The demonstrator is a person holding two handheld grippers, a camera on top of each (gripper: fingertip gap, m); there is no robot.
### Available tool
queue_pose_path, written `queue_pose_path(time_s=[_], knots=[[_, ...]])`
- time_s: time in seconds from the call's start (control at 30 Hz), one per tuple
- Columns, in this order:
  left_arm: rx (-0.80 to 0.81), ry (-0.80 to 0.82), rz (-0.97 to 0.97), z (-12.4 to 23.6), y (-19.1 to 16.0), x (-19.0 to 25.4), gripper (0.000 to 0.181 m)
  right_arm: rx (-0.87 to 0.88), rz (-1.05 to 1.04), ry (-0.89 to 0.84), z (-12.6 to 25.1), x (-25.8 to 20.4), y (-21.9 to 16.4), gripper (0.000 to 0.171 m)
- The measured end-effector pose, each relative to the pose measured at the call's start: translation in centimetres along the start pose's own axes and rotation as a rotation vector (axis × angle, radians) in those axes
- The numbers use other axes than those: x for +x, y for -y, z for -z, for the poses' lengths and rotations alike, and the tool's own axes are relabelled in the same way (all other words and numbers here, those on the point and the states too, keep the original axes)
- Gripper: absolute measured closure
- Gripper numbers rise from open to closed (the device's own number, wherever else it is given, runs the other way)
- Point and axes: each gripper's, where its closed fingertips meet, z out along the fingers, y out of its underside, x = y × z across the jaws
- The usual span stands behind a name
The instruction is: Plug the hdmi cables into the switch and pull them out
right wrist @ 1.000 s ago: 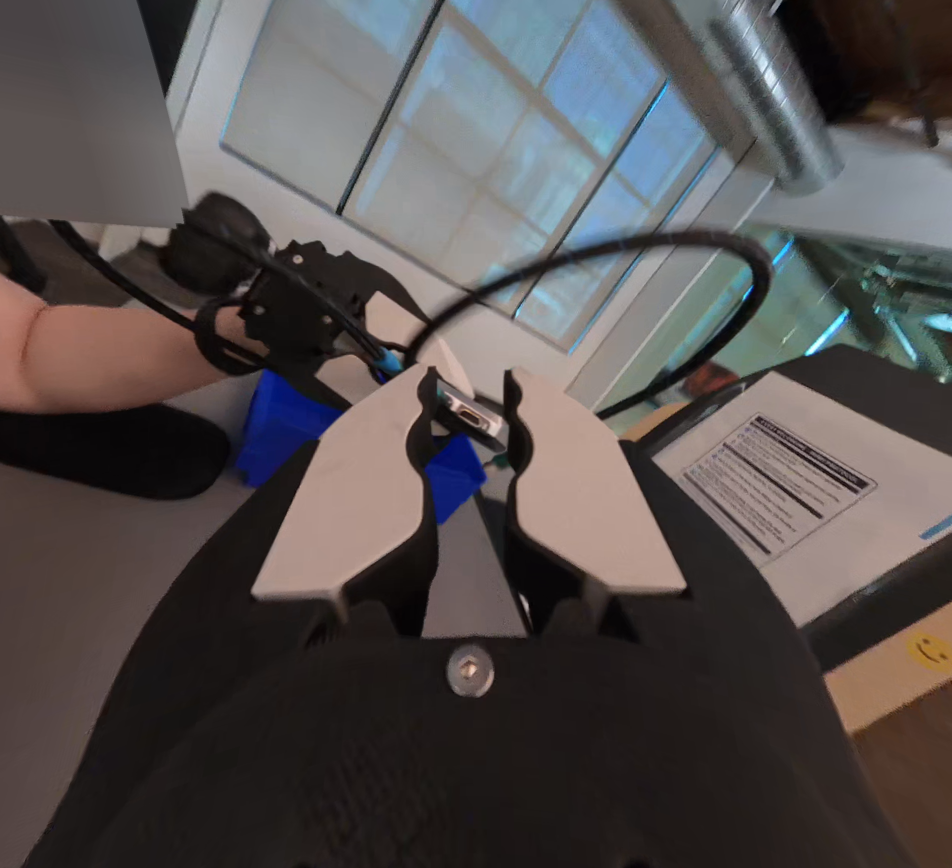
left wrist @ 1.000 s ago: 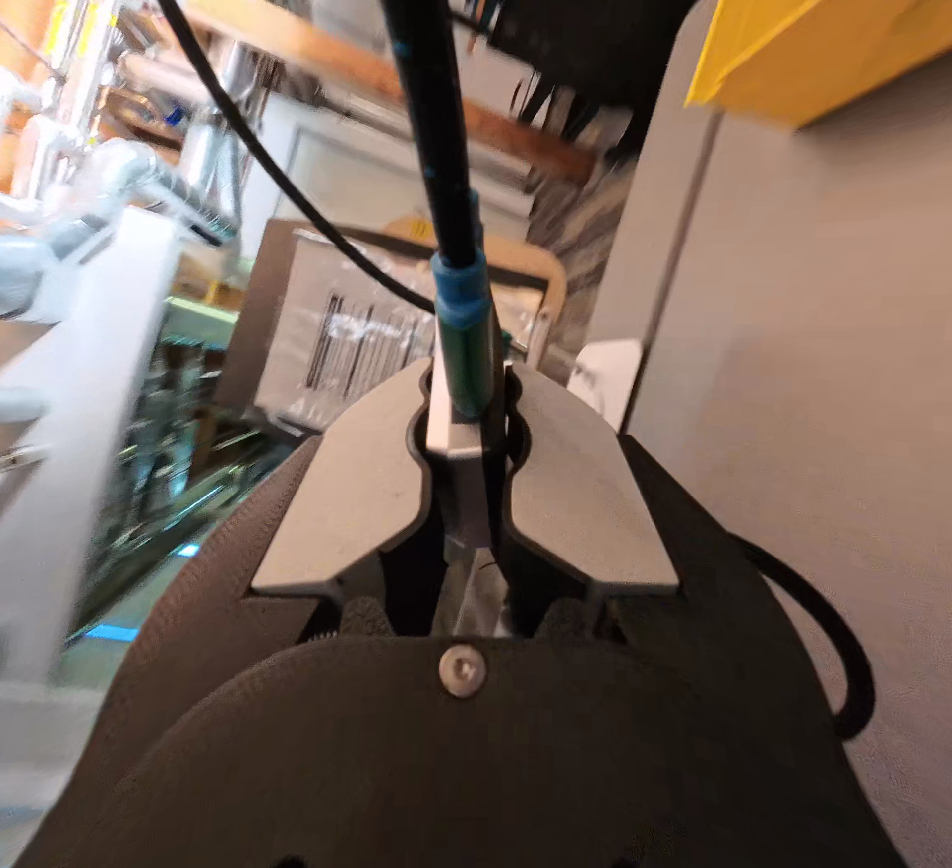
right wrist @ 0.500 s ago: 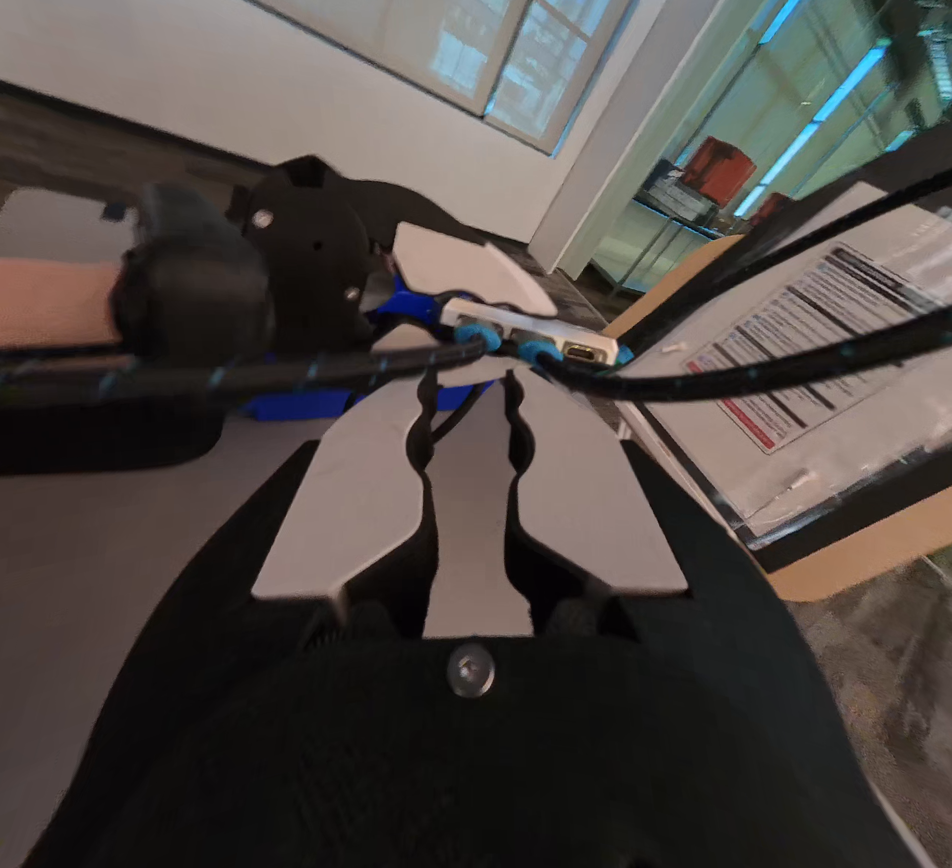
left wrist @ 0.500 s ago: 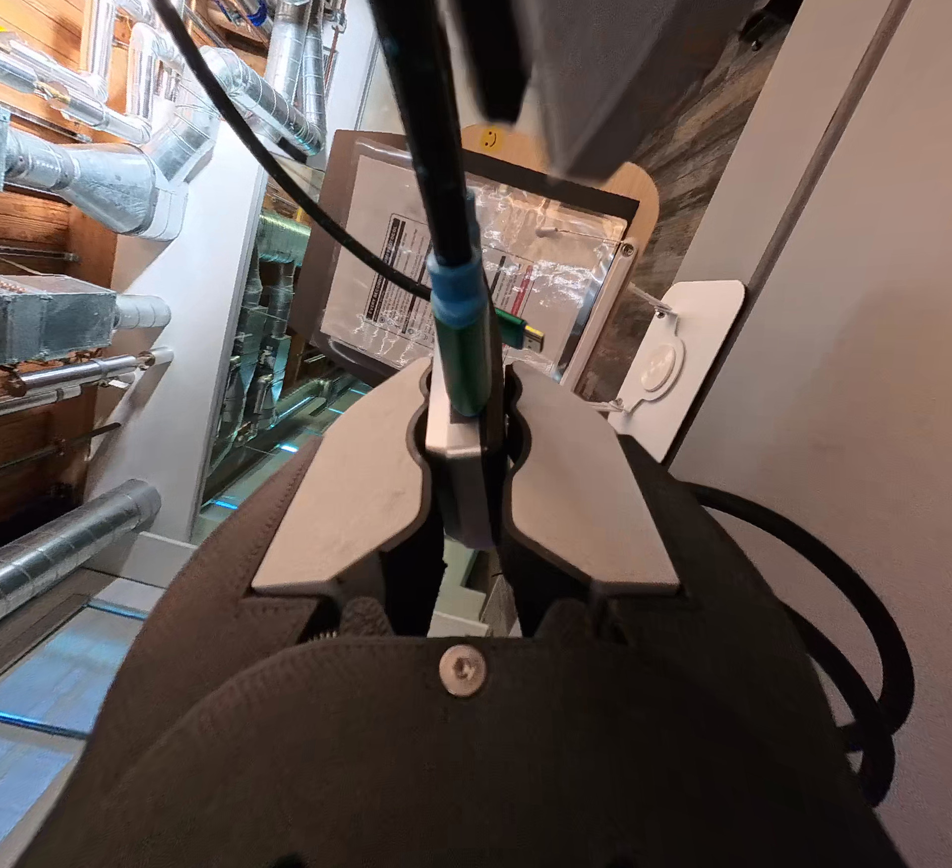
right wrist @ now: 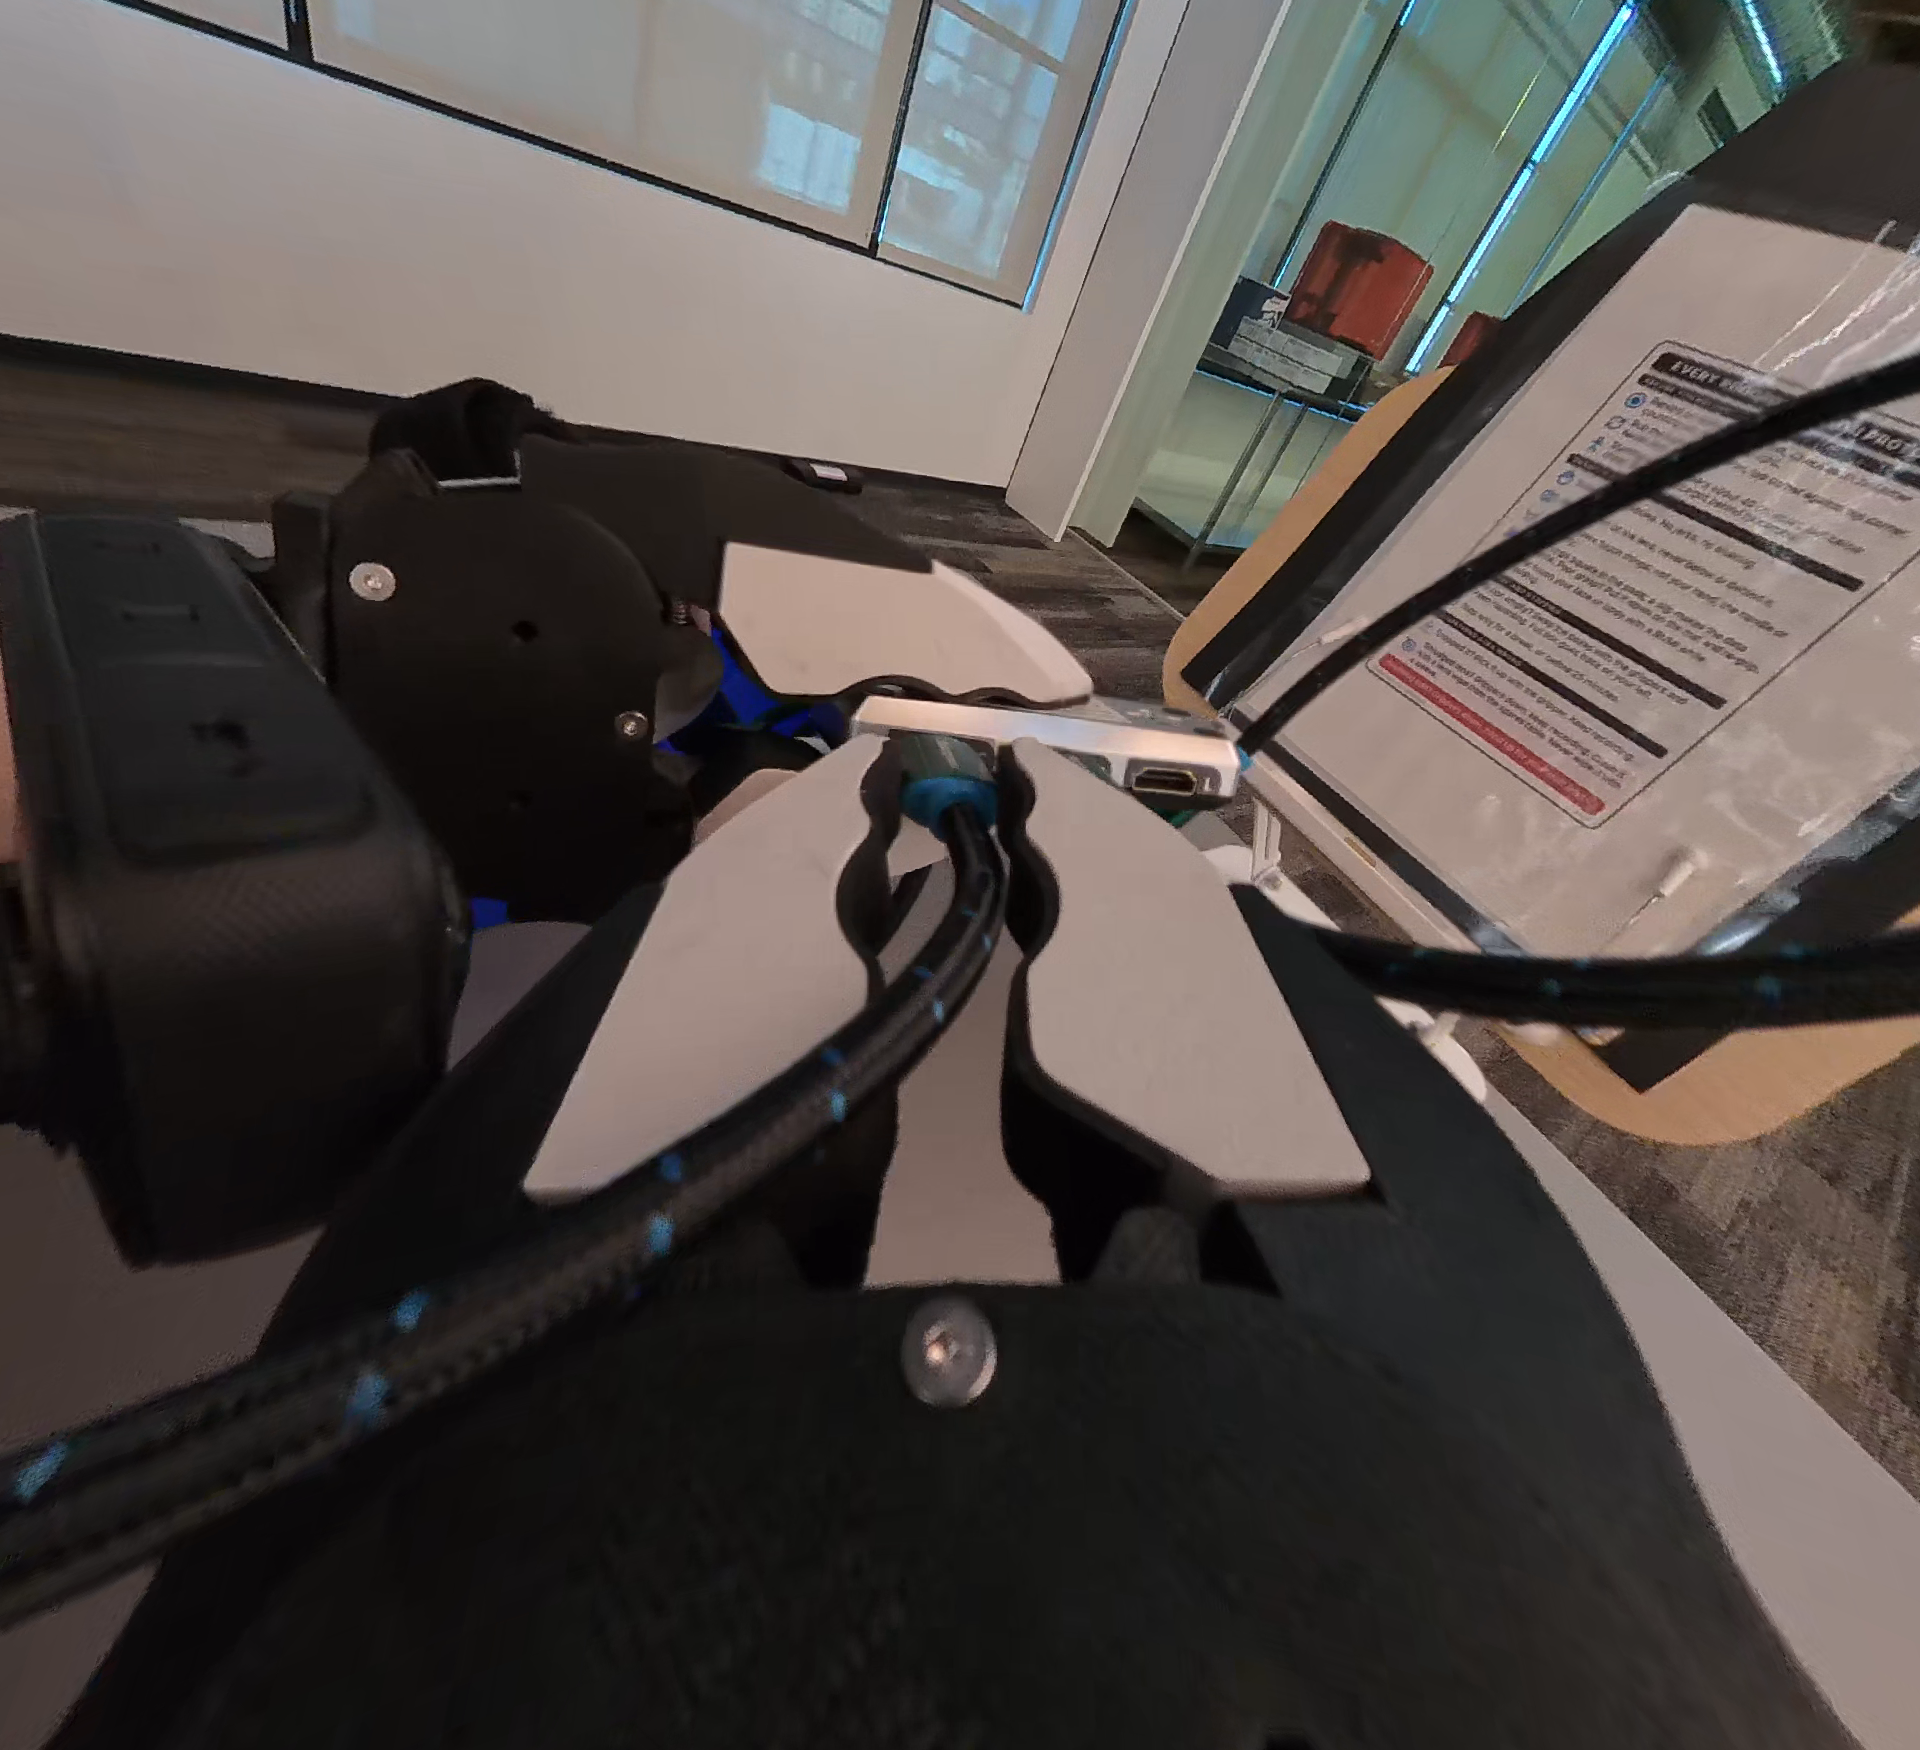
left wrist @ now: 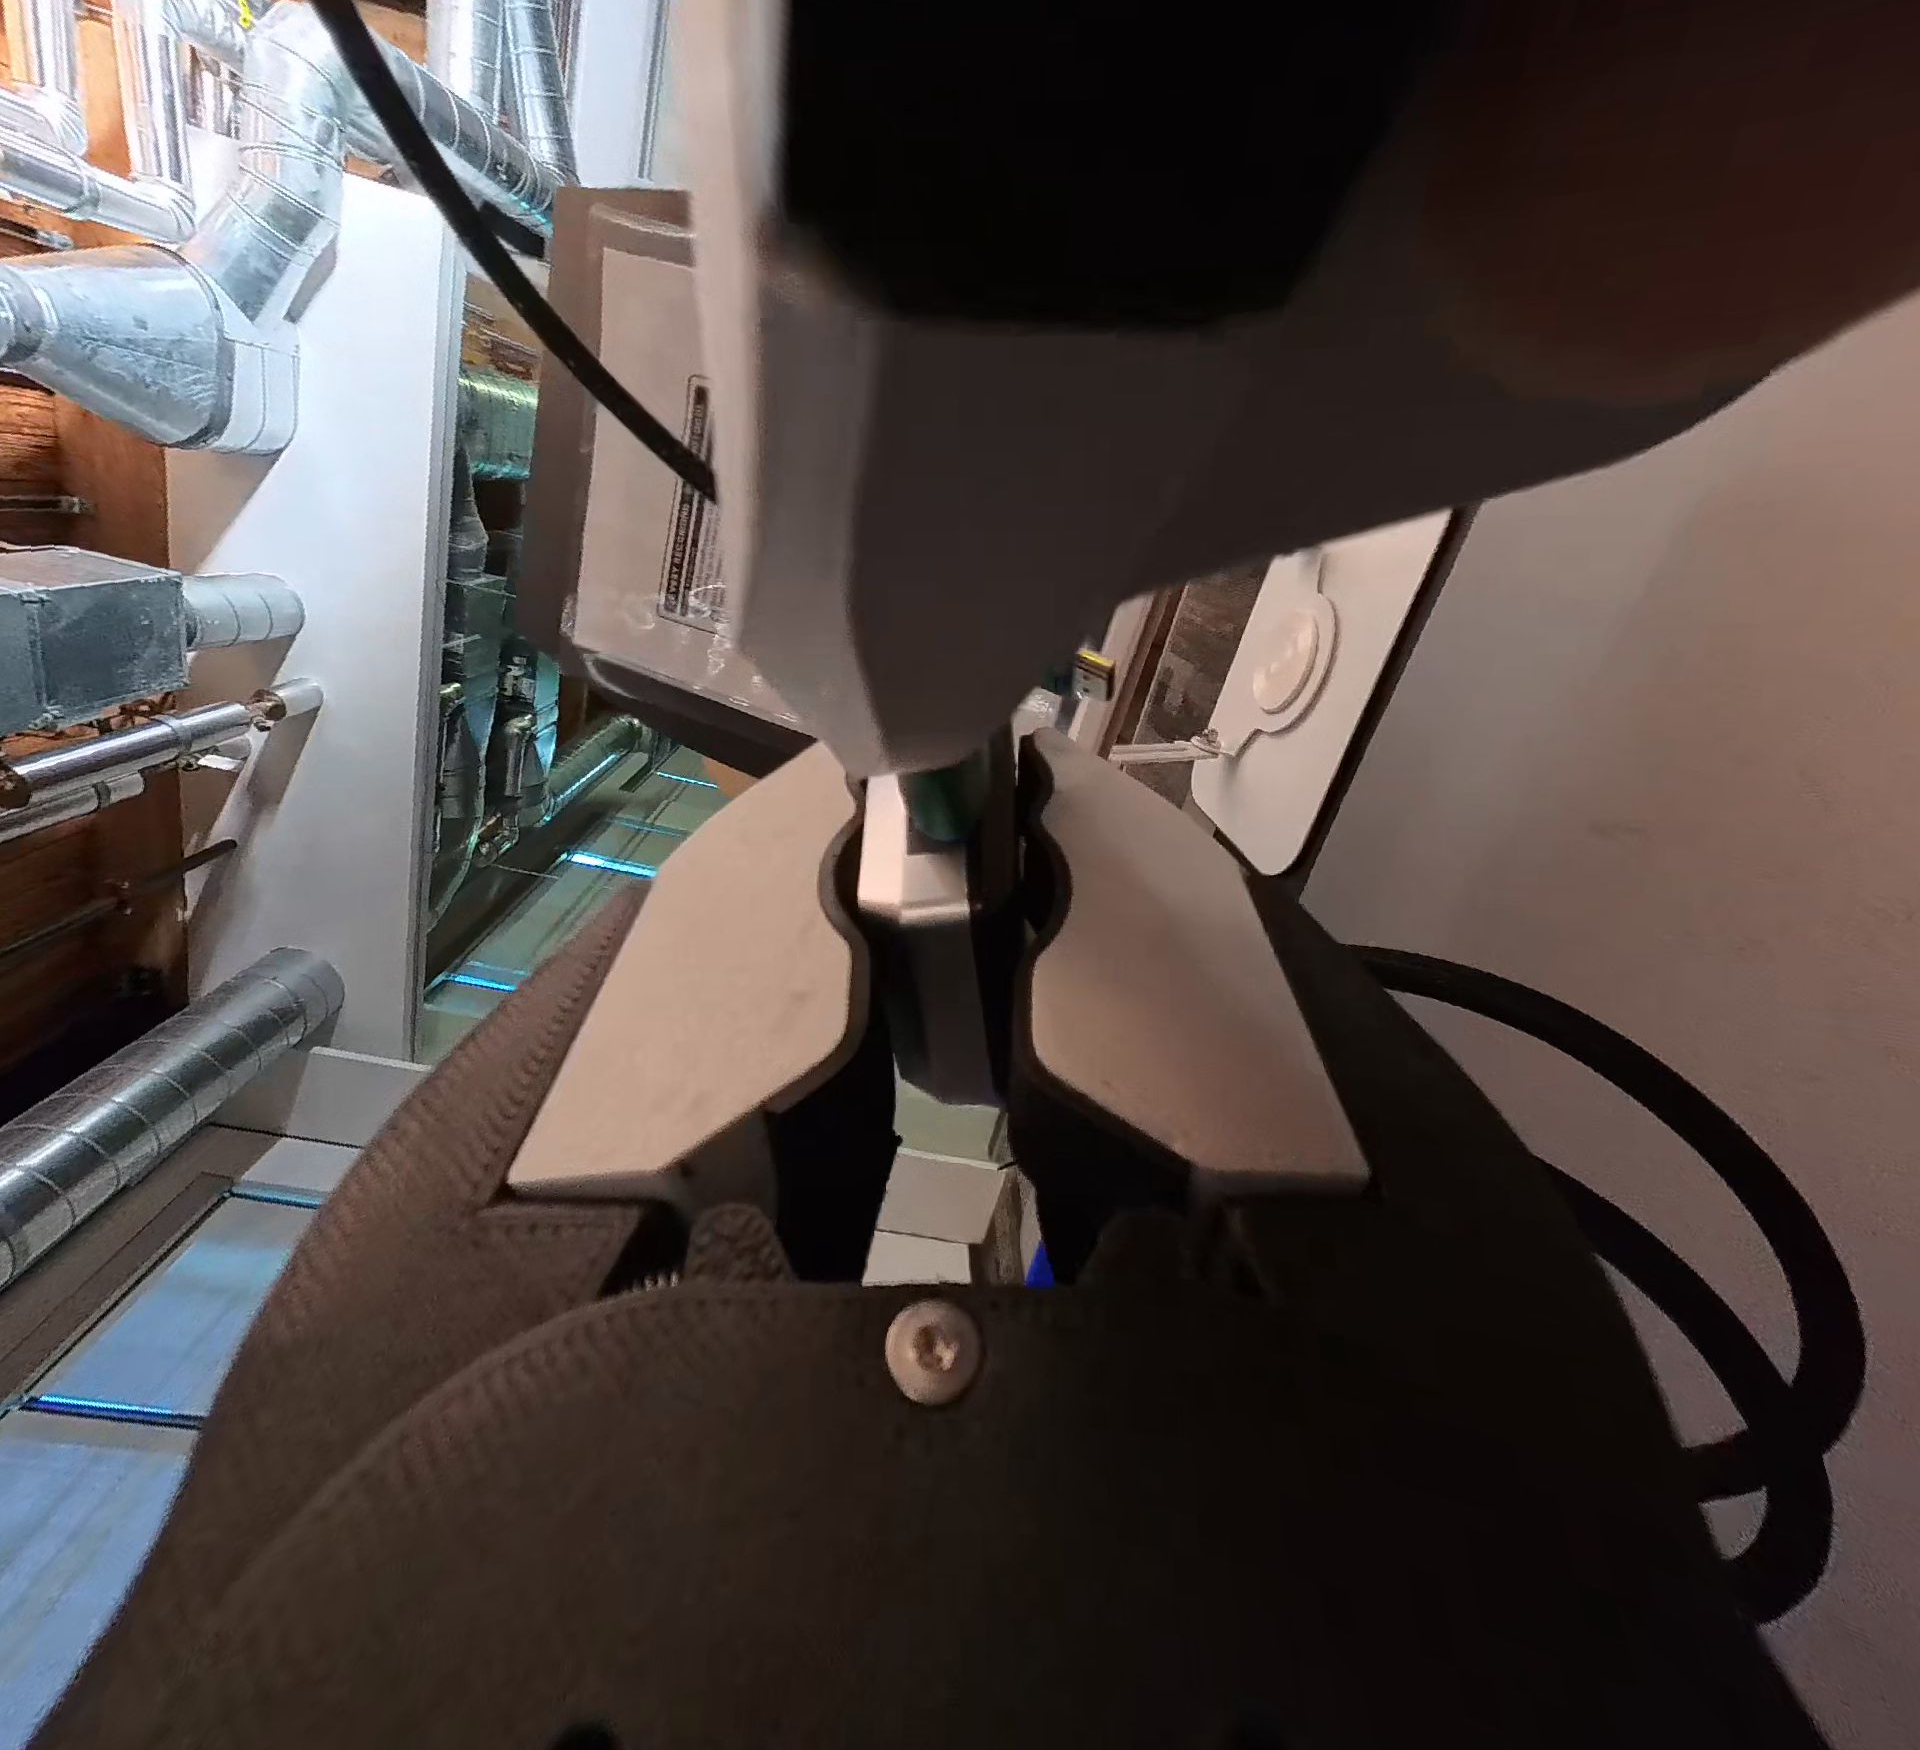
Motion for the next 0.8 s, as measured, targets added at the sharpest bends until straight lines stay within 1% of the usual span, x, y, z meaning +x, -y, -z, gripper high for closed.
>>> queue_pose_path(time_s=[0.07,0.1,0.17,0.33,0.37,0.5,0.6,0.8], knots=[[0.005,-0.015,-0.007,-0.1,0.1,0.4,0.159,-0.025,0.02,0.006,0.0,0.1,-0.3,0.158],[0.016,-0.024,-0.011,-0.1,0.2,0.7,0.159,-0.031,0.044,-0.017,0.2,0.5,-0.4,0.168],[0.019,-0.026,-0.009,-0.1,0.6,0.9,0.159,-0.035,0.047,0.007,0.4,0.5,-0.4,0.168],[0.038,-0.023,0.001,0.1,1.0,0.7,0.159,-0.036,0.089,0.05,0.9,0.2,0.1,0.163],[0.036,-0.016,0.001,0.2,1.0,0.5,0.159,-0.044,0.095,0.055,1.0,0.1,0.2,0.157],[0.033,0.022,-0.014,0.4,0.8,-0.3,0.159,-0.099,0.129,0.079,1.2,-0.5,-0.2,0.147],[0.023,0.033,-0.027,0.4,0.7,-0.4,0.158,-0.119,0.162,0.046,1.2,-0.3,-0.3,0.149],[-0.01,0.057,-0.057,0.3,0.4,-0.4,0.159,-0.098,0.102,0.017,0.6,-0.1,-0.6,0.149]])
